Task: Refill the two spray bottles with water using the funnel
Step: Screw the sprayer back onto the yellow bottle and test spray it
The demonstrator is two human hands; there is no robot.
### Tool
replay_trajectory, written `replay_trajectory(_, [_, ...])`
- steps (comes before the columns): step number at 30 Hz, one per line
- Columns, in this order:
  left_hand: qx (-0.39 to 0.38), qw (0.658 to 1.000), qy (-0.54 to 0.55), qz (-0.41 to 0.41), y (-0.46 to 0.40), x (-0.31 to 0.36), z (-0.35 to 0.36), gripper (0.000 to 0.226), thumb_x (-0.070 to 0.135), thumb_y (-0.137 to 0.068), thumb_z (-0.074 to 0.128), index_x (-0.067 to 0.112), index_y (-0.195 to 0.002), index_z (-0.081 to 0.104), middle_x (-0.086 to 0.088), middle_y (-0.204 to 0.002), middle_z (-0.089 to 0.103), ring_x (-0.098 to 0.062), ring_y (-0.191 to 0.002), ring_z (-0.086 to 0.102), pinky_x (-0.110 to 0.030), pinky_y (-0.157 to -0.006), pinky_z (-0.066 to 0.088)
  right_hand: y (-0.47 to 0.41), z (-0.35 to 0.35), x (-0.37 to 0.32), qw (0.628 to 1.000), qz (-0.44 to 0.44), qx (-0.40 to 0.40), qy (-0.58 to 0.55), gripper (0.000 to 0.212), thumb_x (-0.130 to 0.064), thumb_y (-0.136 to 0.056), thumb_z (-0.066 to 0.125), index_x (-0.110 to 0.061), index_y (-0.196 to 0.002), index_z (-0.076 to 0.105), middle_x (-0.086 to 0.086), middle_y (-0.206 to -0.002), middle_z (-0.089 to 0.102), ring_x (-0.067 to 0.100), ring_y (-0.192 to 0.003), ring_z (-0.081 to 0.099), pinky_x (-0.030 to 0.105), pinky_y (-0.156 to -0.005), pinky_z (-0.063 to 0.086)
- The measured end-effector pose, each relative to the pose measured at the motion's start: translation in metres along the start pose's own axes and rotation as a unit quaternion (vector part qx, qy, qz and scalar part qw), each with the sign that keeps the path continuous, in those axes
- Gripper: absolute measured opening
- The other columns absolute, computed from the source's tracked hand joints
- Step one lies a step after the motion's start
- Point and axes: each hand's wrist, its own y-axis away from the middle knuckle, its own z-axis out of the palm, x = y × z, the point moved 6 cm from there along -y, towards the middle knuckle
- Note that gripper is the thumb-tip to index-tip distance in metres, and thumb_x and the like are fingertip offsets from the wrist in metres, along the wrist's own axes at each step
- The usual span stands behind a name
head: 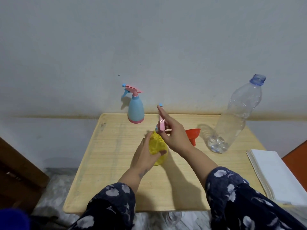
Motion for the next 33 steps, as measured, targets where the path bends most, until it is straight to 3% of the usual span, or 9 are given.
replay_trajectory(5, [0.018,0.998,0.053,0.027,0.008,0.016,-0.006,0.082,0.059,-0.063,0.075,0.05,-0.134,0.035,0.025,-0.126,0.044,0.001,-0.117,0.045,-0.025,-0.091,0.04,-0.011,-0.018,-0.005,0.999,0.031,0.025,-0.028,0.055,-0.027,-0.084,0.068,-0.044,-0.131,0.046,-0.008,-0.101,0.057,0.013,-0.086,0.056,0.029,-0.08,0.053])
replay_trajectory(9, [0.015,0.998,0.067,0.017,0.01,0.018,-0.01,0.081,0.058,-0.061,0.075,0.052,-0.134,0.038,0.022,-0.123,0.047,-0.001,-0.115,0.049,-0.024,-0.088,0.042,-0.01,-0.018,-0.001,0.994,0.082,-0.035,-0.069,0.066,-0.011,-0.089,0.053,-0.052,-0.138,0.036,-0.004,-0.098,0.064,0.017,-0.081,0.059,0.027,-0.082,0.049])
replay_trajectory(14, [0.032,0.999,0.024,0.015,0.019,0.025,-0.012,0.08,0.053,-0.069,0.078,0.051,-0.136,0.034,0.02,-0.121,0.043,-0.005,-0.112,0.047,-0.029,-0.086,0.042,-0.008,-0.019,-0.014,0.996,0.061,0.026,-0.058,0.05,-0.017,-0.08,0.073,-0.03,-0.124,0.053,-0.022,-0.095,0.051,0.004,-0.067,0.045,0.018,-0.069,0.041])
replay_trajectory(20, [0.056,0.998,0.023,-0.01,0.027,0.028,-0.018,0.08,0.065,-0.061,0.072,0.056,-0.131,0.034,0.02,-0.121,0.044,-0.012,-0.112,0.053,-0.039,-0.088,0.049,-0.004,-0.013,-0.016,0.988,0.114,-0.026,-0.098,0.059,-0.01,-0.088,0.053,-0.048,-0.132,0.045,-0.002,-0.102,0.061,0.023,-0.088,0.058,0.034,-0.084,0.051])
replay_trajectory(23, [0.064,0.998,0.004,-0.008,0.032,0.032,-0.018,0.079,0.064,-0.064,0.073,0.056,-0.132,0.032,0.019,-0.121,0.043,-0.014,-0.111,0.053,-0.038,-0.086,0.05,-0.003,-0.018,-0.021,0.993,0.107,0.019,-0.051,0.056,-0.014,-0.081,0.071,-0.036,-0.128,0.052,-0.012,-0.079,0.053,0.012,-0.068,0.048,0.024,-0.068,0.045])
replay_trajectory(25, [0.058,0.998,-0.011,-0.012,0.033,0.035,-0.018,0.081,0.063,-0.066,0.073,0.054,-0.134,0.031,0.018,-0.12,0.042,-0.013,-0.11,0.052,-0.037,-0.083,0.05,0.0,-0.019,-0.025,0.994,0.097,0.041,-0.031,0.053,-0.023,-0.079,0.075,-0.031,-0.125,0.05,-0.014,-0.084,0.052,0.009,-0.067,0.048,0.022,-0.065,0.042])
replay_trajectory(29, [0.058,0.998,0.0,-0.022,0.036,0.034,-0.024,0.079,0.064,-0.065,0.073,0.058,-0.131,0.03,0.018,-0.12,0.043,-0.014,-0.109,0.053,-0.039,-0.083,0.051,0.0,-0.014,-0.027,0.986,0.13,-0.049,-0.095,0.05,-0.019,-0.095,0.051,-0.047,-0.135,0.042,0.003,-0.105,0.06,0.012,-0.089,0.056,0.03,-0.088,0.045])
replay_trajectory(31, [0.053,0.998,0.004,-0.019,0.04,0.034,-0.025,0.079,0.062,-0.066,0.074,0.057,-0.132,0.03,0.019,-0.119,0.042,-0.012,-0.107,0.052,-0.037,-0.082,0.051,0.0,-0.019,-0.027,0.98,0.144,-0.051,-0.128,0.062,-0.003,-0.089,0.054,-0.051,-0.128,0.049,0.014,-0.101,0.063,0.016,-0.089,0.055,0.039,-0.094,0.048])
replay_trajectory(33, [0.05,0.999,0.006,-0.018,0.043,0.035,-0.025,0.078,0.061,-0.068,0.074,0.056,-0.133,0.031,0.02,-0.118,0.04,-0.01,-0.105,0.051,-0.034,-0.081,0.05,0.0,-0.026,-0.027,0.985,0.135,-0.014,-0.108,0.057,-0.003,-0.081,0.067,-0.046,-0.117,0.059,0.008,-0.096,0.066,0.014,-0.084,0.059,0.038,-0.093,0.051])
